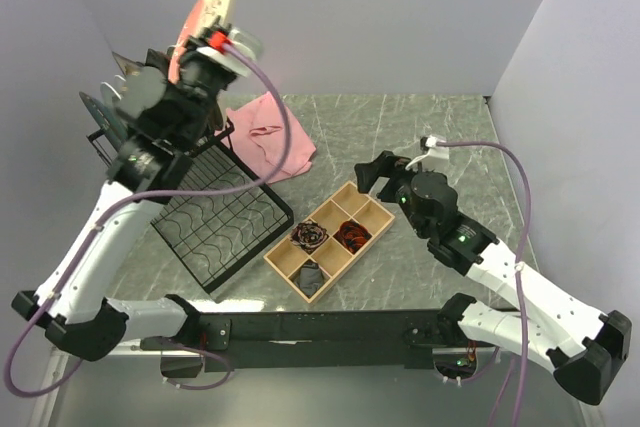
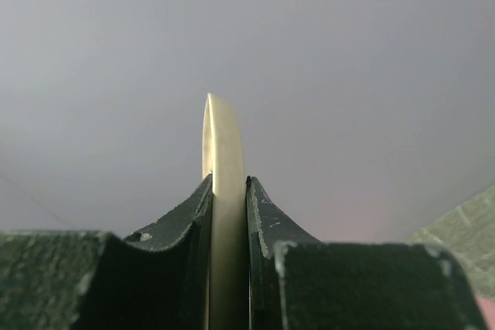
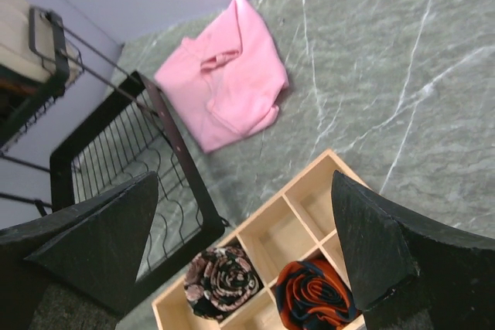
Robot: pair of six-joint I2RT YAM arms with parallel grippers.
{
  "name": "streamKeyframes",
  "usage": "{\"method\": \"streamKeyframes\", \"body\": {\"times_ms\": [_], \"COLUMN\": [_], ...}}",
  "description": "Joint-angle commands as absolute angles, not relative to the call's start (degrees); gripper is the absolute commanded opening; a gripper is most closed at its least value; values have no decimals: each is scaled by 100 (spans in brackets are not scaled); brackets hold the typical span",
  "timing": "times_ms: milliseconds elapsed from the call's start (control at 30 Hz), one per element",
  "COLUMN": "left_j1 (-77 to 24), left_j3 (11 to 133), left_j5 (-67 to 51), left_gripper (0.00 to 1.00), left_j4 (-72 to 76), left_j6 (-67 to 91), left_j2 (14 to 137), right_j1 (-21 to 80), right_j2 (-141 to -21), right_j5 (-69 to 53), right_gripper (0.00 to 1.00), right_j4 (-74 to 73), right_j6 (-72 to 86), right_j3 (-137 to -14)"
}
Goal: Unload the plates from the dish rack
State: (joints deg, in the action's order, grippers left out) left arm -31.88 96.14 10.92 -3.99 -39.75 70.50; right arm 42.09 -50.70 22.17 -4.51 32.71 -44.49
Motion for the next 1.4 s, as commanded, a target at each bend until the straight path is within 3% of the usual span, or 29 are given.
{"method": "streamKeyframes", "body": {"times_ms": [0, 200, 533, 567, 800, 1033, 1367], "left_j1": [-3786, -4657, -5950, -6002, -6827, -7339, -7629], "left_j3": [9449, 8632, 7050, 6918, 5978, 5581, 5283], "left_j5": [1458, 1889, 2777, 2873, 3313, 3665, 3683], "left_gripper": [1, 1, 1, 1, 1, 1, 1], "left_j4": [1475, 2381, 3699, 3831, 4490, 5317, 6389], "left_j6": [-5342, -6248, -6935, -6908, -7084, -7550, -7972], "left_j2": [7005, 7163, 7233, 7233, 7610, 8261, 8736], "right_j1": [4219, 3554, 838, 713, 404, 404, 404], "right_j2": [-4861, -4667, -5333, -5457, -6213, -6565, -7022], "right_j5": [2829, 2375, -1166, -1874, -3653, -4270, -4062], "right_gripper": [98, 98, 96, 95, 92, 93, 91], "right_j4": [-563, -904, -1494, -1485, -1389, -1082, -1415], "right_j6": [3366, 3884, 4333, 4333, 4297, 4403, 4087], "right_j3": [-4720, -4947, -6388, -6598, -7040, -6873, -6663]}}
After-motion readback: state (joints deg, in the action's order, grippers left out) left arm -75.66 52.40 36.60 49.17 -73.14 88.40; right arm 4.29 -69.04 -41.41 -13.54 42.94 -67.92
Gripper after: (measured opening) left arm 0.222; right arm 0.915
